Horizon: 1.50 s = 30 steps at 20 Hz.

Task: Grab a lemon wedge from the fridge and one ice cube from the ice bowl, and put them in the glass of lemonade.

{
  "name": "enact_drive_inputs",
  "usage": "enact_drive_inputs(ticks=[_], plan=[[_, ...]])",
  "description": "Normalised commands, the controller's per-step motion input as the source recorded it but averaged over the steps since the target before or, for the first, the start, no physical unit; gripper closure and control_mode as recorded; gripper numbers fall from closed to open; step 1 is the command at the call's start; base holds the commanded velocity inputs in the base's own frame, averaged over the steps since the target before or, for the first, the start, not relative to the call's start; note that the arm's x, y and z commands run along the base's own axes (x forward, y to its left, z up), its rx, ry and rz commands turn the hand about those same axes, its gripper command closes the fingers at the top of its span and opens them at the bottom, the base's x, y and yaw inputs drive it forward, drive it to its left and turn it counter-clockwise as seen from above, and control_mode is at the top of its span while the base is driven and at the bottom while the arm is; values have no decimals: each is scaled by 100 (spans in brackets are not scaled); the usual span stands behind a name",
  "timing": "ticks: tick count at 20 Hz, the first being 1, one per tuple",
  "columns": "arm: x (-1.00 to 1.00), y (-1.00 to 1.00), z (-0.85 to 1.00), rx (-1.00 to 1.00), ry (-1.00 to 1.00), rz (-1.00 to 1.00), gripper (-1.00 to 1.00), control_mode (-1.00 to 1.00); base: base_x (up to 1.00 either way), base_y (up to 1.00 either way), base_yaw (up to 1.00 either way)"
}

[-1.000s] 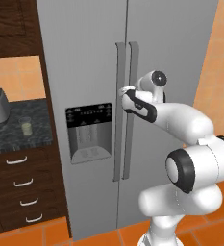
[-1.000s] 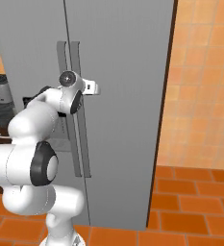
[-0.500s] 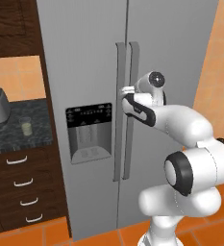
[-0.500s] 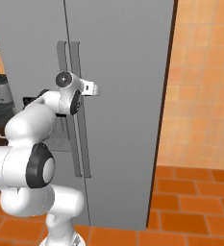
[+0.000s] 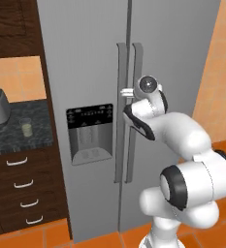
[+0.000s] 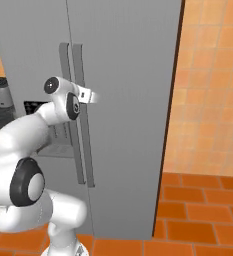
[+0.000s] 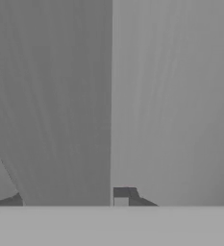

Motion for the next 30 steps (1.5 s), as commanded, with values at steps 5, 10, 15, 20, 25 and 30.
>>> enact_drive_inputs(ticks=[5, 10, 15, 20, 25, 30], plan=[[-68, -100, 8, 5, 0, -4, 100, -100, 0, 0, 0], [-75, -100, 9, 6, 3, -4, 100, -100, 0, 0, 0], [-70, -100, 7, 5, 2, -7, 100, -100, 0, 0, 0], [-65, -100, 10, 6, 0, -3, 100, -100, 0, 0, 0], [-69, -100, 2, 8, 0, -6, 100, -100, 0, 0, 0], [-79, -100, 0, 8, -1, -8, 100, -100, 0, 0, 0]])
